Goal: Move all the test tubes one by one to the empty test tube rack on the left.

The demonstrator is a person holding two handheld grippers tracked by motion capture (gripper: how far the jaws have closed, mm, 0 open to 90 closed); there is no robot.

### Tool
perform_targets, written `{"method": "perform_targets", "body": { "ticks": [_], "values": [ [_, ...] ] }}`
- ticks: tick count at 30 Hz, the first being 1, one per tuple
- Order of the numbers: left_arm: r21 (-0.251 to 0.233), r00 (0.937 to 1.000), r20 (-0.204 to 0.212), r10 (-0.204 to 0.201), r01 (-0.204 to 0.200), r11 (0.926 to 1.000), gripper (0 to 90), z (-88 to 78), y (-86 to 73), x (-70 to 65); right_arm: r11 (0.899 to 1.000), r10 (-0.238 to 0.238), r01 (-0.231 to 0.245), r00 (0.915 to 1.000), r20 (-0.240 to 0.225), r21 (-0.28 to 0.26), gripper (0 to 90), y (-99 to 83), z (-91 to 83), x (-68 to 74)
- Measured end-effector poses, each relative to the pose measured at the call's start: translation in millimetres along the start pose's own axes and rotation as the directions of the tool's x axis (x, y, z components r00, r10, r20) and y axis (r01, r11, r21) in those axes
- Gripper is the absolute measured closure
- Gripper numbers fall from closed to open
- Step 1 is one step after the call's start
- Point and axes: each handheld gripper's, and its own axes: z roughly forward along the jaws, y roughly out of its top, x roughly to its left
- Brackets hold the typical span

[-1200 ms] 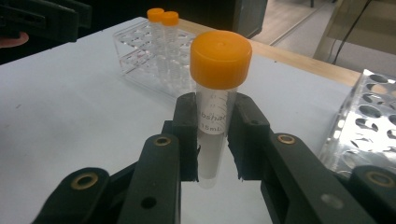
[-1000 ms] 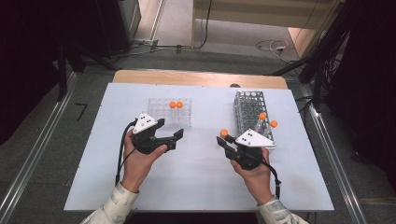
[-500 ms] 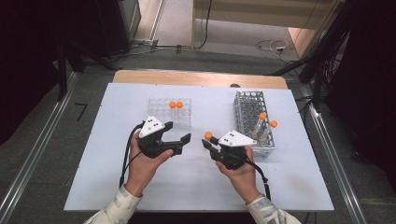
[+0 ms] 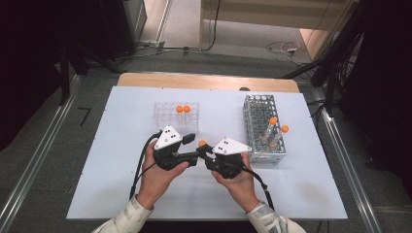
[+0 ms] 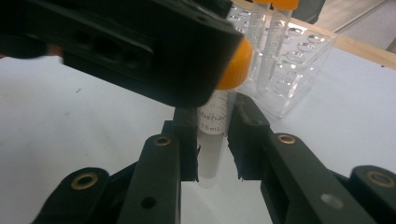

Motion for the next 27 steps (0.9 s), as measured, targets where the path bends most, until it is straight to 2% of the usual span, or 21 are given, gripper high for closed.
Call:
{"method": "perform_targets", "body": {
  "ticks": [3,7,15,20,22,27],
  "values": [
    [0.006,0.9999,0.007,0.008,-0.008,1.0000,53.9,0.5,-0.5,-0.7,1.000,-0.001,0.001,1.0000,-0.005,0.001,71.7,0.7,1.1,2.9],
    [0.021,0.9997,0.009,0.021,-0.021,0.9995,59.5,2.4,-2.0,-1.0,1.000,-0.004,0.004,0.9999,-0.011,0.000,71.7,1.2,1.7,4.5],
    [0.033,0.9990,0.004,0.044,-0.044,0.9985,68.4,4.1,-3.0,-2.6,1.000,-0.002,0.002,0.9999,-0.014,0.001,71.7,1.3,1.3,5.3],
    [0.033,0.9988,0.001,0.048,-0.048,0.9983,69.7,4.0,-2.7,-2.4,1.000,-0.001,0.001,0.9999,-0.013,0.001,71.1,1.4,1.1,5.3],
    [0.032,0.9989,0.003,0.046,-0.046,0.9984,69.9,4.0,-2.3,-2.7,1.000,0.002,-0.002,0.9999,-0.012,-0.001,64.6,1.5,1.0,4.8],
    [0.024,0.9992,-0.006,0.041,-0.040,0.9989,70.0,2.0,1.0,1.3,0.999,0.054,-0.055,0.9980,-0.033,-0.001,35.6,2.8,-1.2,0.9]
  ]
}}
